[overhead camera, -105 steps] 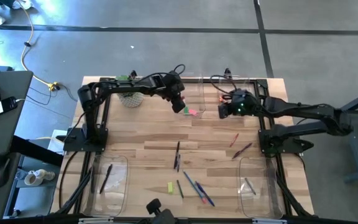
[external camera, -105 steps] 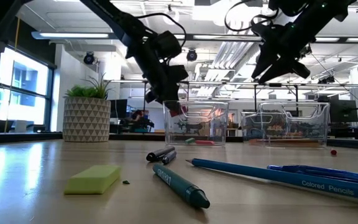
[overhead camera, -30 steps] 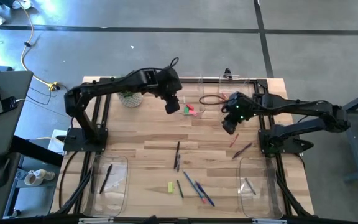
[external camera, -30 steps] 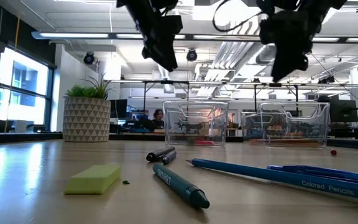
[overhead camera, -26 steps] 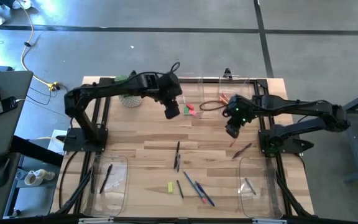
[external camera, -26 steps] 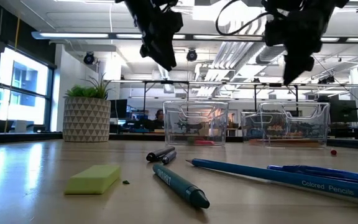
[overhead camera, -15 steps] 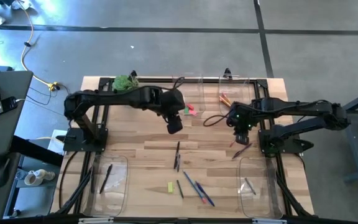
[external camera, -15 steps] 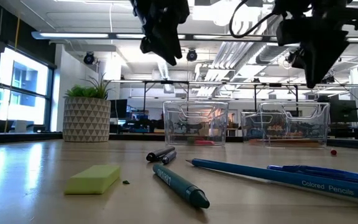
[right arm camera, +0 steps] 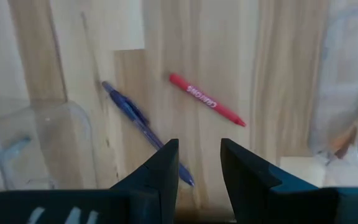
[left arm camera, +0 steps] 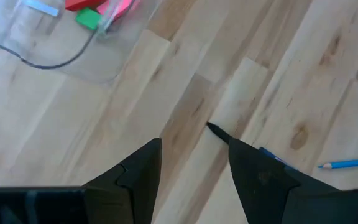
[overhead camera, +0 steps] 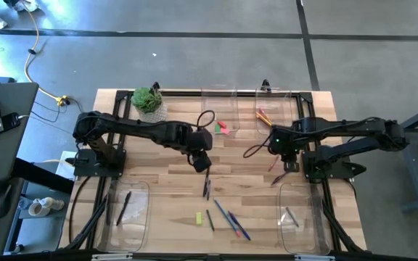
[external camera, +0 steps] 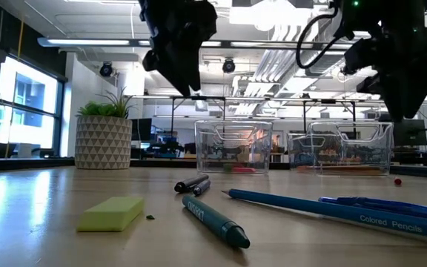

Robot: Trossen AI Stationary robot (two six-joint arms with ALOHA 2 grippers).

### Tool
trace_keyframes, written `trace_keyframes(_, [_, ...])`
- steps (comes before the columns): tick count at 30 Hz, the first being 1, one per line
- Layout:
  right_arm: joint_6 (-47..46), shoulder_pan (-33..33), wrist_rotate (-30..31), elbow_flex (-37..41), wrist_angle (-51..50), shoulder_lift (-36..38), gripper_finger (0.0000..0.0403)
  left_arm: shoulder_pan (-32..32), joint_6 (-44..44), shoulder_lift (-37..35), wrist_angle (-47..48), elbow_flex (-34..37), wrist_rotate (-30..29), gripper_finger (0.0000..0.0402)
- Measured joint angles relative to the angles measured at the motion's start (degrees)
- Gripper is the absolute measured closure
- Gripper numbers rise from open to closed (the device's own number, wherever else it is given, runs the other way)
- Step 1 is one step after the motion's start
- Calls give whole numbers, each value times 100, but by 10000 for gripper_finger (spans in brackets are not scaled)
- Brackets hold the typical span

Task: Sort crayons/erasers/pens/pencils in bins
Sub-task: Put the violet pen into the bottom left transparent bin

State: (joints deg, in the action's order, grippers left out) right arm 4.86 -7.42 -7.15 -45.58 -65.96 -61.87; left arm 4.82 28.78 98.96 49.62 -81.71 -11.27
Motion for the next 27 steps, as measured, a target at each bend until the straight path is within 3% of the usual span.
trace_keyframes(15, [137,287,-304,127,536,-12,293,-142,168,0,191,2,-139,227])
trace_keyframes(27, [118,796,-300,144,563,-686,293,-465,-58,2,564,4,-67,227])
